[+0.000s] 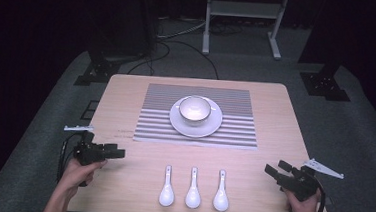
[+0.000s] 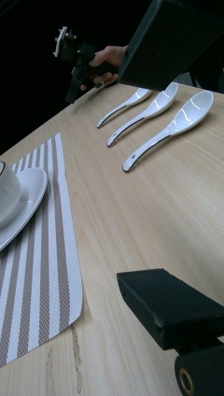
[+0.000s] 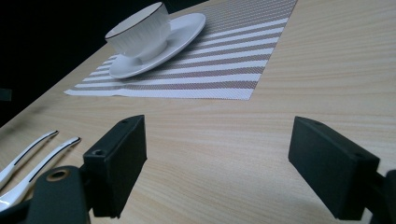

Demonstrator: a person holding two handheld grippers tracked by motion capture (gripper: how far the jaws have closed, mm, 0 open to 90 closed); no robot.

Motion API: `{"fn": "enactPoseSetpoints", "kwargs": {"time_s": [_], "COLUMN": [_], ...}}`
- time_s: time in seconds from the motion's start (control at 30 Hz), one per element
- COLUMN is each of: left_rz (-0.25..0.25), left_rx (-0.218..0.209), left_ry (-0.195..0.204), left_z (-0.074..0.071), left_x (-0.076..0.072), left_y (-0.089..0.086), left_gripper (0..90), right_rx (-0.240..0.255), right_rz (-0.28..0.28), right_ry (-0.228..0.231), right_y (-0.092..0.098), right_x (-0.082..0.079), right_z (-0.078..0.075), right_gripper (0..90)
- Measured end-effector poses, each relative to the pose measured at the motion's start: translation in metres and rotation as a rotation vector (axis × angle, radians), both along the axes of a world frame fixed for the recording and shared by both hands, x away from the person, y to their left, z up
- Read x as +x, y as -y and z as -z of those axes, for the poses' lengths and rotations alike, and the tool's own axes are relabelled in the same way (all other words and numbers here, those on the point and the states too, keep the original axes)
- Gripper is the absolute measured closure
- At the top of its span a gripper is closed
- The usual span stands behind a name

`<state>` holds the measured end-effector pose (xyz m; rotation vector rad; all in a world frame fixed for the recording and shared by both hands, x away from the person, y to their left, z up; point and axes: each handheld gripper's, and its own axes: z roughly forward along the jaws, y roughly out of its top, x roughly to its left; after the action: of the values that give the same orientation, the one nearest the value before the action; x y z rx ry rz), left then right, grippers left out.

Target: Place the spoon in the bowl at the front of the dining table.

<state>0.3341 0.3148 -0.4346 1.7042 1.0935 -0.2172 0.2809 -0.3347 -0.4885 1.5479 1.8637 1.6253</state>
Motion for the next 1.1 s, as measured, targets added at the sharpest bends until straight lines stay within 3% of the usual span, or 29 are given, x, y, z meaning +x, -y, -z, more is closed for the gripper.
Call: {"fn": "enactPoseSetpoints", "kwargs": {"time_s": [0.4,0.7,1.1], "left_rz": [0.038,0.096,0.167], "left_rx": [-0.008,-0.007,0.001], "left_ry": [-0.008,-0.013,-0.059], "left_z": [0.004,0.004,0.003], "left_x": [0.003,0.003,0.003], "left_y": [0.02,0.043,0.076], "left_gripper": [5.0,5.0,5.1], "right_rx": [0.001,0.004,0.004], "right_rz": [0.002,0.003,0.003], "right_ry": [0.0,0.0,0.002], "right_y": [0.0,0.001,0.001], "right_x": [0.0,0.0,0.0], "right_z": [0.0,0.0,0.0], "right_gripper": [18.3,18.3,18.3]}}
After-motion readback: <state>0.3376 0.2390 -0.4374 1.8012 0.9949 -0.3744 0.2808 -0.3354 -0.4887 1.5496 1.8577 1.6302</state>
